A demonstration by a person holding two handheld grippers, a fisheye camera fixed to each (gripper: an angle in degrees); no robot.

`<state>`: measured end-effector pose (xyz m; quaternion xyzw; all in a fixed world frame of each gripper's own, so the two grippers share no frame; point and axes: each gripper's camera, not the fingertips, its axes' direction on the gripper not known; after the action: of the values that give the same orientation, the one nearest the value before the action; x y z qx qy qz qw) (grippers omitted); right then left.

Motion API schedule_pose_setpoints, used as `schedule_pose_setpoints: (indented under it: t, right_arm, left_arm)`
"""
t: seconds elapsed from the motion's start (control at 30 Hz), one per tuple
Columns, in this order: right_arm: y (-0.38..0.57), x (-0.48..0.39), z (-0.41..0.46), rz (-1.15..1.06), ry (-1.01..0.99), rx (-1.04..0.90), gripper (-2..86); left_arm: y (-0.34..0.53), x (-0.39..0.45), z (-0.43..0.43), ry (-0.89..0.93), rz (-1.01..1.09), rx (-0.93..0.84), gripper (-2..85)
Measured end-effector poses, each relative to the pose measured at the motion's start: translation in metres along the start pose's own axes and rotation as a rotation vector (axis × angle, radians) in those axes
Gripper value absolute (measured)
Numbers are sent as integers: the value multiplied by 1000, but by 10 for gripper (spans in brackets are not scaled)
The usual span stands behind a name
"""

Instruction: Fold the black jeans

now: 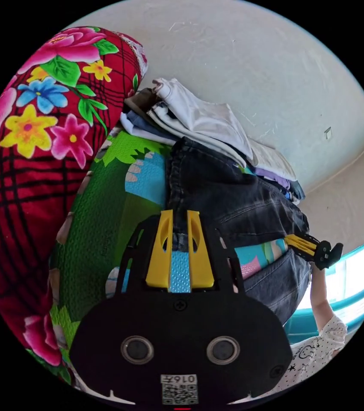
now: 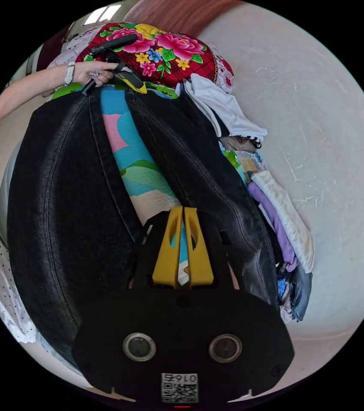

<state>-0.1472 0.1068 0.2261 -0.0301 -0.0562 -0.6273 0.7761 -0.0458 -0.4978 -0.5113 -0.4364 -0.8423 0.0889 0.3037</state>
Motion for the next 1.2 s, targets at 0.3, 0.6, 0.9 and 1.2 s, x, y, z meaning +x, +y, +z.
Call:
schedule_pose_setpoints:
  t: [0.3, 0.6, 0.9, 1.2]
  right_arm:
    - [60, 33, -21, 165, -55, -7, 108]
    - [177, 76, -58, 328, -32, -117, 72]
    - [300, 47, -115, 462, 53, -88, 64]
    - [389, 69, -147, 710, -25, 46, 50]
  left_arm:
    - [37, 16, 19, 199, 162, 53, -6]
    - [35, 56, 117, 191, 144, -98, 18]
    - [24, 78, 101, -148, 218, -68, -7]
    - [29, 106, 144, 100, 164, -76, 80]
